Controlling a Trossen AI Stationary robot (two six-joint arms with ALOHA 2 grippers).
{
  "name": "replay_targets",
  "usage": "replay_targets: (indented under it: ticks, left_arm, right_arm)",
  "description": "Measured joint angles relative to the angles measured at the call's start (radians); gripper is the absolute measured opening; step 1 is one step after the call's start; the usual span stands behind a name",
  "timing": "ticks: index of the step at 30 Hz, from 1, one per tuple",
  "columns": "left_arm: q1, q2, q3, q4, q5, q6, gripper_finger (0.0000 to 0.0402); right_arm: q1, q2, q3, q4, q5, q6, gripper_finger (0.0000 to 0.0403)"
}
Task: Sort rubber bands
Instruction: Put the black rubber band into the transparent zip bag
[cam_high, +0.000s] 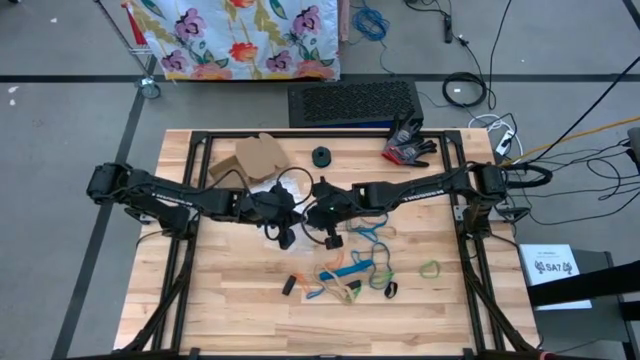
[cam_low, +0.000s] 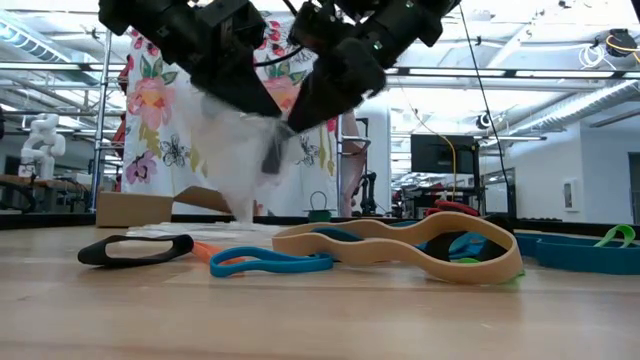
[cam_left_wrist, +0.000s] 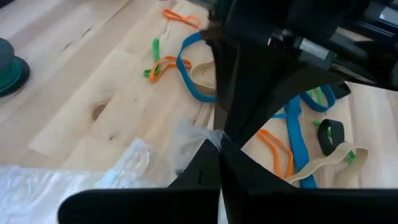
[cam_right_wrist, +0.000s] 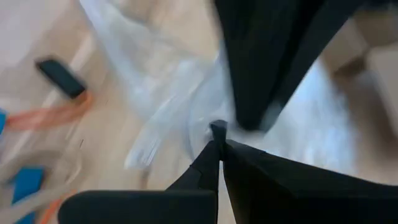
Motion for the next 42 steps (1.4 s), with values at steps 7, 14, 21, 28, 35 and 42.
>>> replay_targets:
  ticks: [7, 14, 21, 28, 35, 42]
  left_arm:
    - [-0.004, -0.001, 0.000, -0.005, 0.015, -0.003, 0.0000]
    - [-0.006, 0.001, 0.008, -0.002, 0.036, -0.002, 0.0000]
    - [-0.019, 0.000, 0.026, -0.045, 0.048, -0.002, 0.0000]
    - [-0.018, 0.000, 0.026, -0.092, 0.037, -0.003, 0.0000]
    - [-0.018, 0.000, 0.026, -0.150, 0.035, -0.004, 0.0000]
    - [-0.018, 0.000, 0.026, -0.158, 0.033, -0.004, 0.0000]
  right_arm:
    - [0.000, 0.002, 0.000, 0.005, -0.027, 0.021, 0.0000]
    - [0.001, -0.002, 0.002, -0.003, 0.097, 0.045, 0.0000]
    - [0.007, -0.002, 0.002, 0.004, 0.070, 0.074, 0.0025]
    - [0.006, -0.002, 0.002, -0.019, 0.071, 0.096, 0.0102]
    - [0.006, -0.062, 0.001, -0.062, 0.077, 0.078, 0.0155]
    - [0.015, -0.085, 0.001, -0.088, 0.071, 0.036, 0.0159]
